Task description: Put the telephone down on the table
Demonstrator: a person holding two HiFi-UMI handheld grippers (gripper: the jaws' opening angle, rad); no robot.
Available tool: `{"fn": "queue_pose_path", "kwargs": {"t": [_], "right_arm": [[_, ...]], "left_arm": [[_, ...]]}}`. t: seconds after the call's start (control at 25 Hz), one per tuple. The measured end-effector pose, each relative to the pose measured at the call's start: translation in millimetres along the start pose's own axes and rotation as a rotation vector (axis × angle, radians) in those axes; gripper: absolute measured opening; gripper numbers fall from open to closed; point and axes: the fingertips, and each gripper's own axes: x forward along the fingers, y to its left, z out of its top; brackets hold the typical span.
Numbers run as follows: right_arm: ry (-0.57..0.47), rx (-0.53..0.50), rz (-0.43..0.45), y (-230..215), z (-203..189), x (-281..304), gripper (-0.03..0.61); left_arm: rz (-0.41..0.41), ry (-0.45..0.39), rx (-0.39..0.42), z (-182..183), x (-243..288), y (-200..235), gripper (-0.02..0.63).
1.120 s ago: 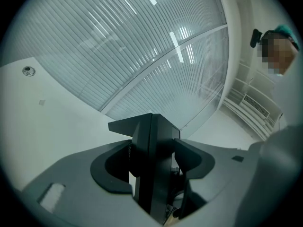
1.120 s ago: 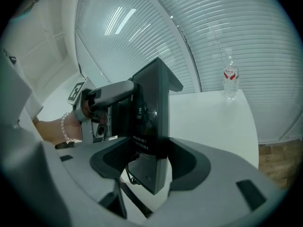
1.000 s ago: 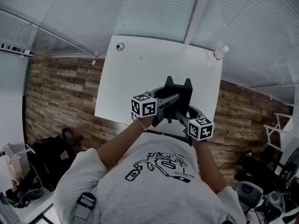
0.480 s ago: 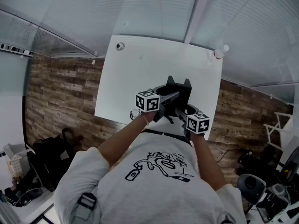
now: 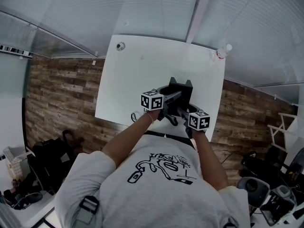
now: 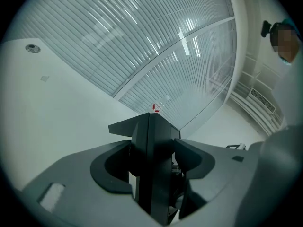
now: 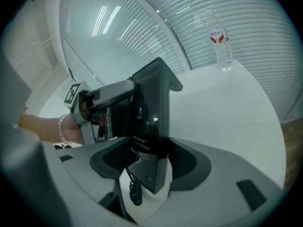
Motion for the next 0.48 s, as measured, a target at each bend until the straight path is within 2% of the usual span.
{"fn": "queue_pose_path", "kwargs": {"t": [0.48], "right_arm": [[0.033, 0.029, -0.019, -23, -17, 24, 0.235]], "left_arm": [[0.001, 0.009, -0.013, -21, 16, 30, 0.273]]}}
